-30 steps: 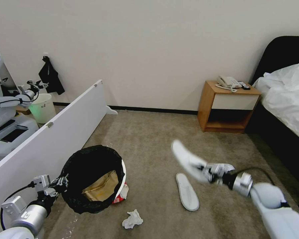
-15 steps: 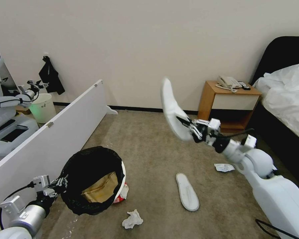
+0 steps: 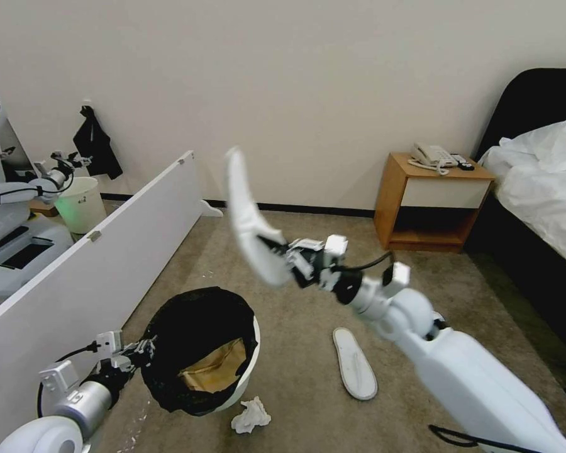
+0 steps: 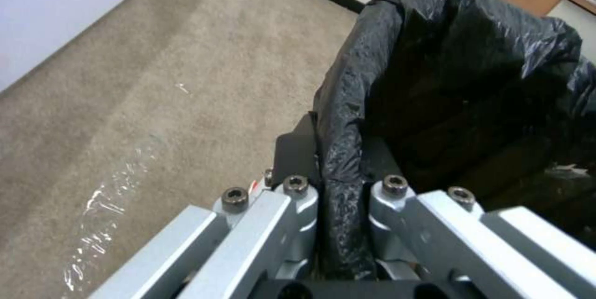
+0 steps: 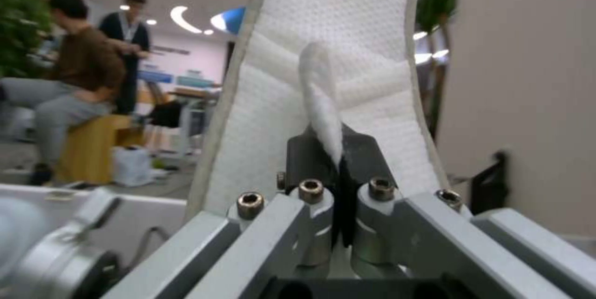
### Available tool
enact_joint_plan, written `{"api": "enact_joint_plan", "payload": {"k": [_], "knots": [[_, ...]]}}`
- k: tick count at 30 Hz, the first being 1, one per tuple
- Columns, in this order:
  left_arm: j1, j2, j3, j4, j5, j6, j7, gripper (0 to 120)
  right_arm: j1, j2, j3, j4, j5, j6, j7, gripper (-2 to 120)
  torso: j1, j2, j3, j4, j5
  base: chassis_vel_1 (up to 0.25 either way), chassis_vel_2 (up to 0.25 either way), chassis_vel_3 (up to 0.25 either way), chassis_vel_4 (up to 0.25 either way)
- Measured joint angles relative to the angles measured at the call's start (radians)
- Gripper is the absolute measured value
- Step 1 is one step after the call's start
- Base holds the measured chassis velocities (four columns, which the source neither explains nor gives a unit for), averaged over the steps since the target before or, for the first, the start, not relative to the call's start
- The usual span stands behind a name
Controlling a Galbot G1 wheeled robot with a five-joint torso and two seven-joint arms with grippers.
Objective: Pick up the trash bin, then pick up the garbage from the floor and place it into the trash bin.
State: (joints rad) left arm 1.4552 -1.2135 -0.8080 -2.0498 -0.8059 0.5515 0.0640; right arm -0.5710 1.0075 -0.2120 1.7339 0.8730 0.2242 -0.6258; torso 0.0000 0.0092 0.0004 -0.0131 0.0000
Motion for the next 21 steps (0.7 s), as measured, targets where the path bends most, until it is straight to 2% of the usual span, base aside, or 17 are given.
{"api": "enact_joint_plan", "payload": {"k": [2,7,21], "knots": [[0.001,0.008,0.009,0.013,-0.019,-0.012,0.0,4,0.017,0.013,-0.071,-0.024,-0.006,-0.001,0.006,0,0.0,0.0,0.0,-0.0001,-0.0003,0.0,0.0,0.0,0.0],[0.003,0.011,0.02,0.022,-0.029,-0.019,0.0,4,0.031,0.027,-0.145,-0.067,-0.032,-0.001,0.007,0,0.0,0.0,0.0,0.0001,-0.0002,0.0,0.0,0.0,0.0],[0.004,0.011,0.078,0.023,-0.033,-0.027,0.001,4,-0.012,0.027,-0.181,-0.189,-0.121,0.01,-0.008,0,0.0,0.0,0.0,-0.0002,0.0,0.0,0.0,0.0,0.0]]}}
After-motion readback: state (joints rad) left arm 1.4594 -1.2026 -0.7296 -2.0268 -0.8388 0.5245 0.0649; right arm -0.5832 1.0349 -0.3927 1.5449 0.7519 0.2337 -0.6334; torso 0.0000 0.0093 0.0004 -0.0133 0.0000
